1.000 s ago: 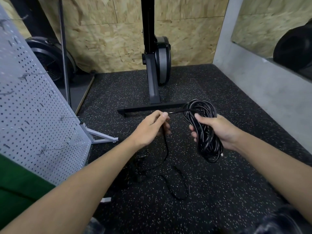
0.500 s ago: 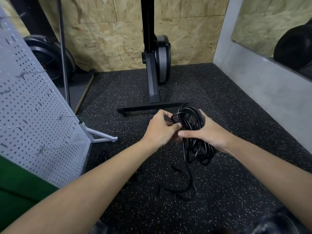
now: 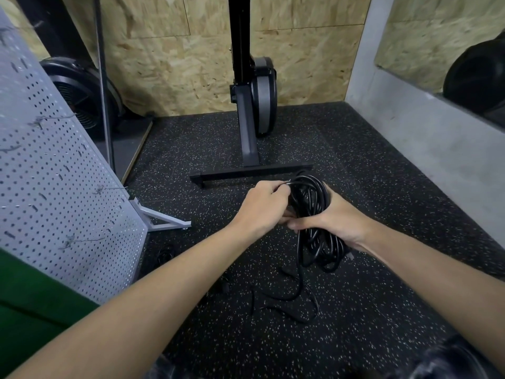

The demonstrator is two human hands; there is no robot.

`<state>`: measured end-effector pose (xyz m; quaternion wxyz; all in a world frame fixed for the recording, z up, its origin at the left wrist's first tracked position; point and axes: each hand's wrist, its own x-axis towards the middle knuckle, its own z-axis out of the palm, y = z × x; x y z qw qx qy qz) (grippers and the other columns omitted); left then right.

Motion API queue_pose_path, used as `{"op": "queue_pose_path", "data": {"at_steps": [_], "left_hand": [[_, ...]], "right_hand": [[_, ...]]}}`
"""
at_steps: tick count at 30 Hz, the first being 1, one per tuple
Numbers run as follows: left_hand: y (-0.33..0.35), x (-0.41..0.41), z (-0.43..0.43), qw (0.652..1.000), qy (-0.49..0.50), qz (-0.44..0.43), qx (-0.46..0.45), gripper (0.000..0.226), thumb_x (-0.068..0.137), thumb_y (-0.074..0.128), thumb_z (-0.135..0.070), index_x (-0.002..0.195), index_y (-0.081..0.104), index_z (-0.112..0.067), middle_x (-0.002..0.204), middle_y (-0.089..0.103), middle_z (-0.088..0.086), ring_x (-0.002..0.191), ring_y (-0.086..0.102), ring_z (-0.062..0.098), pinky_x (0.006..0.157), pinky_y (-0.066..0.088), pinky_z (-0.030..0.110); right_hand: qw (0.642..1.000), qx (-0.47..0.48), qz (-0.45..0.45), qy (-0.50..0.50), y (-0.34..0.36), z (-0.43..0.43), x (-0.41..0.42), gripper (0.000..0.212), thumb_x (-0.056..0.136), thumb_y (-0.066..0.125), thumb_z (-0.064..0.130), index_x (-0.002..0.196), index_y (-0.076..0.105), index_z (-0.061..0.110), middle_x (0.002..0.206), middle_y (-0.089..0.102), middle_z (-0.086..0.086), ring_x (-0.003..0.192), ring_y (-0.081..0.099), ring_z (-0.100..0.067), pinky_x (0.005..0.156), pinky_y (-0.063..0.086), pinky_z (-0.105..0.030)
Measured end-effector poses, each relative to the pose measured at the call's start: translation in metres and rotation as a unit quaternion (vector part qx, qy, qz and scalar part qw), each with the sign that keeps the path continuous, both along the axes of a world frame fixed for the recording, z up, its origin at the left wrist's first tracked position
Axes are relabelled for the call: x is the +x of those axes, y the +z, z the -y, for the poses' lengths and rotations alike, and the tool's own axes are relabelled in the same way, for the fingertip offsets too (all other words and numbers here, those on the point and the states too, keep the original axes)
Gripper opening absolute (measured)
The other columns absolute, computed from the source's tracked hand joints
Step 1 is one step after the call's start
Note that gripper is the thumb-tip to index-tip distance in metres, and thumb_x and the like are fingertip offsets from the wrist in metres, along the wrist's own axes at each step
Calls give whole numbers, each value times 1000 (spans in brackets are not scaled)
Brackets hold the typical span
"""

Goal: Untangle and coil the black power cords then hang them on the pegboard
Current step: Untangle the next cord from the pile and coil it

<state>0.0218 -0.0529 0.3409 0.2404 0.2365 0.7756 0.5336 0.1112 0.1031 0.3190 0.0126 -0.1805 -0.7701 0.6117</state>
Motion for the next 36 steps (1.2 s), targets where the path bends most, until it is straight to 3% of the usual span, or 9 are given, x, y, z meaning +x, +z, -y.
{"op": "queue_pose_path", "data": {"at_steps": [4, 7, 10, 12, 16, 19, 23, 29, 36], "left_hand": [[10, 3, 2, 996, 5, -76, -39, 37, 102, 45, -29, 100, 73, -5, 92, 78, 8, 77, 73, 22, 81, 60, 33], [10, -1, 3, 986, -21, -140, -84, 40, 108, 42, -34, 126, 71, -12, 123, 60, 4, 89, 59, 12, 69, 37, 13], [3, -7, 3, 992, -79, -60, -81, 58, 108, 40, -47, 164, 31, -34, 163, 38, -6, 140, 44, 13, 105, 33, 22], [-6, -7, 6, 991, -115, 6, -65, 67, 107, 40, -57, 167, 18, -35, 169, 30, -11, 148, 33, 8, 122, 24, 37], [-29, -1, 15, 947, -282, 74, -133, 71, 103, 29, -72, 144, 60, -23, 126, 75, -2, 119, 69, 14, 115, 45, 45], [-31, 1, 23, 930, -315, 81, -168, 80, 106, 21, -66, 124, 74, -9, 111, 80, 7, 110, 74, 17, 105, 50, 26], [-27, -7, 37, 931, -311, -28, -190, 55, 108, 37, -58, 108, 75, -17, 85, 79, -4, 73, 69, 0, 105, 45, 31], [-19, -8, 48, 926, -241, -261, -127, 9, 104, 63, -31, 100, 63, -23, 86, 66, -12, 72, 58, 2, 69, 44, 24], [-5, 0, 42, 909, -227, -348, 31, 22, 96, 73, -34, 112, 81, -22, 90, 68, -7, 84, 64, 10, 77, 46, 17]], "right_hand": [[1000, -4, 12, -27, 1, 1, -4, 77, 61, 93, 0, 126, 62, 27, 112, 76, -3, 105, 73, -24, 98, 57, -47], [998, -16, 33, -48, 6, 3, -3, 59, 71, 80, -9, 118, 60, 19, 98, 76, -20, 83, 74, -31, 79, 63, -44], [997, -54, 21, -50, 9, 6, -2, 50, 78, 71, -11, 122, 59, 9, 84, 73, -19, 72, 72, -27, 66, 61, -36], [995, -72, -2, -66, 11, 3, -5, 50, 78, 70, -10, 126, 59, 2, 86, 72, -16, 76, 72, -27, 70, 60, -37], [984, -105, -58, -134, 23, -6, -8, 52, 77, 72, -8, 127, 57, -5, 91, 72, -15, 81, 71, -30, 72, 61, -38], [980, -80, -81, -166, 30, -5, -3, 50, 81, 69, -11, 128, 55, -7, 88, 71, -18, 74, 71, -27, 68, 61, -37], [973, -40, -87, -208, 36, 0, 6, 48, 80, 70, -10, 121, 56, 10, 88, 71, -18, 76, 72, -30, 76, 63, -46], [959, 90, -63, -261, 39, -7, 13, 60, 78, 72, 10, 123, 44, 38, 94, 74, -9, 84, 75, -27, 88, 60, -59], [964, 195, 5, -178, 33, -5, 11, 59, 83, 69, 13, 125, 42, 43, 80, 76, 1, 82, 75, -20, 90, 58, -50]]}}
